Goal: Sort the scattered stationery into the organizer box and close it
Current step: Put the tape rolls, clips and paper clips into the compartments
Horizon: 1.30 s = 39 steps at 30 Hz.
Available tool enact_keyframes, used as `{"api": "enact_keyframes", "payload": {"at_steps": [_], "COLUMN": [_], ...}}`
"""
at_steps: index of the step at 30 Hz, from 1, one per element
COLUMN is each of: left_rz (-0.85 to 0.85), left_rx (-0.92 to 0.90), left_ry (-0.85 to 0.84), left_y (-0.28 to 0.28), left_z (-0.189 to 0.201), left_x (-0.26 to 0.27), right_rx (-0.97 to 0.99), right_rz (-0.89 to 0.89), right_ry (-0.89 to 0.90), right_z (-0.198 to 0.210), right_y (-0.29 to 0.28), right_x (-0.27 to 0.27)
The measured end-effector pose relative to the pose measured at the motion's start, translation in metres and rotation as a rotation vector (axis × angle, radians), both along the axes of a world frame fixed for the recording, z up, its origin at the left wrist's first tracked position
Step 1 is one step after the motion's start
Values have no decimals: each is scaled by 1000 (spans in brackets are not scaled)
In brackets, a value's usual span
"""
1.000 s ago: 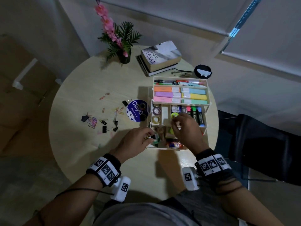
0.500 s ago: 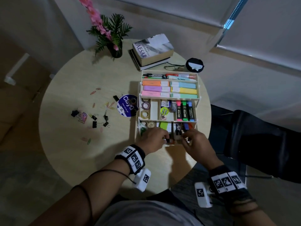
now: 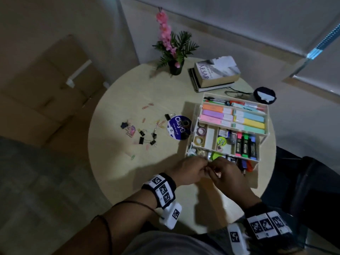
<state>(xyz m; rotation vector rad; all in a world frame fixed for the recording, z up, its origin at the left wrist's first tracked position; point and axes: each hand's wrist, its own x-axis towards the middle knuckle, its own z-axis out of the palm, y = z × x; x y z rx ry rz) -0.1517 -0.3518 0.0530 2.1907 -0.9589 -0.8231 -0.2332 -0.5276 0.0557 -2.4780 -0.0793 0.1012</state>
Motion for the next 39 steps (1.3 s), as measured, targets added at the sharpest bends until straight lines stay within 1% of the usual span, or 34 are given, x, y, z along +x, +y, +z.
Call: {"api": "enact_keyframes", "payload": {"at_steps": [2,4,7,10,13,15,17,19,22,26,28,30,32,35,37,39], "left_rz": [85,170,279,369,419,446,458,463,467,428,393,343,300,272,267,255], "left_rx": [-84,-122,-122,-103,-78,-59,-46,-35,-20,-45,-61,-76,-81,-63,-33,-8], "left_ry": [-4,-34,-78,-114,-93,-76,-70,-45,-27,-24,-18,-12,-21,-68,-110,-149], "left_y": [31,65,119,168,210,233,252,270,287,289,280,266,246,210,182,153], "left_z": [1,-1,-9,-23,-36,-43,-49,-53,-58,-60,-60,-57,-53,-49,-50,-53], "left_x": [7,17,33,49,61,68,72,77,88,114,132,152,173,205,221,233], "right_rx": [52,101,146,132,35,-54,-195,-324,-393,-479,-467,-386,-339,-273,-172,-117], "right_rz": [16,32,24,-50,-104,-204,-322,-337,-336,-321,-303,-276,-256,-301,-320,-344], "right_ry": [-6,-16,-22,68,172,203,274,357,416,416,390,353,276,212,185,153], "right_z": [7,12,12,2,-20,-32,-40,-48,-66,-79,-80,-81,-84,-81,-76,-69], "right_y": [20,43,84,124,152,158,156,154,152,153,157,161,165,170,171,170], "right_x": [15,33,67,105,150,181,206,220,225,217,209,201,191,178,168,159]}}
